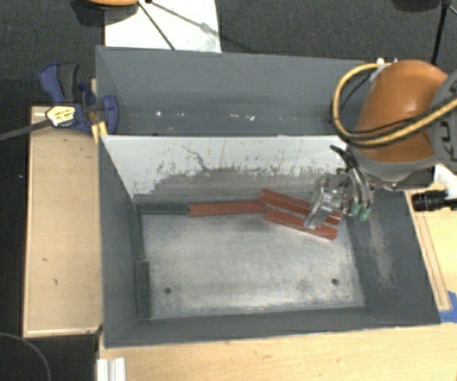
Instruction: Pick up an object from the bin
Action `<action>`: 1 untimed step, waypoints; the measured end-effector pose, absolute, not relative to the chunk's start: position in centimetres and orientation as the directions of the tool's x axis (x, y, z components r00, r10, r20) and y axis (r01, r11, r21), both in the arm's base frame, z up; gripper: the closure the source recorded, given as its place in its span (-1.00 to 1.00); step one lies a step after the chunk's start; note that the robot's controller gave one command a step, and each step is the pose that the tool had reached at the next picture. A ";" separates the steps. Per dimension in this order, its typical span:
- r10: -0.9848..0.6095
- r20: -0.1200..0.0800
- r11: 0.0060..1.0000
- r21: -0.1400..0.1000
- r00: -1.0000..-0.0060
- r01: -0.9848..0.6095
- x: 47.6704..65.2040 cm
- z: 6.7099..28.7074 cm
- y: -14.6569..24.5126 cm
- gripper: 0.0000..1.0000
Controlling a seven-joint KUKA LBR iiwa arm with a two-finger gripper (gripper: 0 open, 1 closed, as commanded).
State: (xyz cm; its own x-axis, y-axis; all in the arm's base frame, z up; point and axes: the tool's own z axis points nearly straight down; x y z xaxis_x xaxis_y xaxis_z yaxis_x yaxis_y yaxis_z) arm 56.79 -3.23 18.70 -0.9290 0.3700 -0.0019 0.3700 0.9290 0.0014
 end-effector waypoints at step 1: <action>0.370 -0.002 0.929 0.001 -0.929 0.370 56.8 18.7 -3.2 1.00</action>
Offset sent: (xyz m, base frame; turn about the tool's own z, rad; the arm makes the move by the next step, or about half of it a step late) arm 0.0000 0.0000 0.0000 0.0000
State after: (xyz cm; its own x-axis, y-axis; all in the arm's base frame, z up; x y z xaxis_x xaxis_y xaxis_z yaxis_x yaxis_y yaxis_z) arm 56.79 -3.23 18.70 -0.9288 0.3705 -0.0020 0.3705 0.9288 0.0014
